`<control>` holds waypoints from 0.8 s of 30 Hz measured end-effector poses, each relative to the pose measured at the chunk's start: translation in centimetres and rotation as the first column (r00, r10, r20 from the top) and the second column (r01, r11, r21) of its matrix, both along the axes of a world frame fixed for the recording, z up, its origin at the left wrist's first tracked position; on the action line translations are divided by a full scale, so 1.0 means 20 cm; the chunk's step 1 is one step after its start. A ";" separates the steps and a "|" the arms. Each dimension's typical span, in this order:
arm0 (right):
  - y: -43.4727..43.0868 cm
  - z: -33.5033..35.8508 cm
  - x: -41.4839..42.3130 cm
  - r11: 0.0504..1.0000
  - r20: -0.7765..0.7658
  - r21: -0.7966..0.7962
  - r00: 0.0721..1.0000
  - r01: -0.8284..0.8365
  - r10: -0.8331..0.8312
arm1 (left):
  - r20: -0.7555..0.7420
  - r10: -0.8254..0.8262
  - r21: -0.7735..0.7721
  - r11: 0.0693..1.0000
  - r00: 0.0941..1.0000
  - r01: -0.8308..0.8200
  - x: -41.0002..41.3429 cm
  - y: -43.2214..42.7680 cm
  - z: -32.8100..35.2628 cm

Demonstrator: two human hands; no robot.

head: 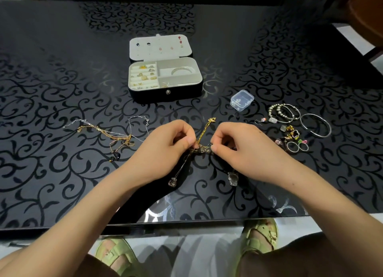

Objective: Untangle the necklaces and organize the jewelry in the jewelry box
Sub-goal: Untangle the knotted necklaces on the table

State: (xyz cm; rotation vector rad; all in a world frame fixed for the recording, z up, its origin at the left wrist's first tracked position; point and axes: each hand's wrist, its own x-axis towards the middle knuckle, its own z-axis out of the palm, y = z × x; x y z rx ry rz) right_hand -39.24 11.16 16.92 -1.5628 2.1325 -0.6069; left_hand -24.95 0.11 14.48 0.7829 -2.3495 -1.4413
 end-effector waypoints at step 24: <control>-0.03 -0.07 0.06 0.998 -0.204 -0.065 0.979 0.000 -0.013 | -0.221 0.129 0.449 0.893 0.967 -0.017 -0.07 0.02 0.00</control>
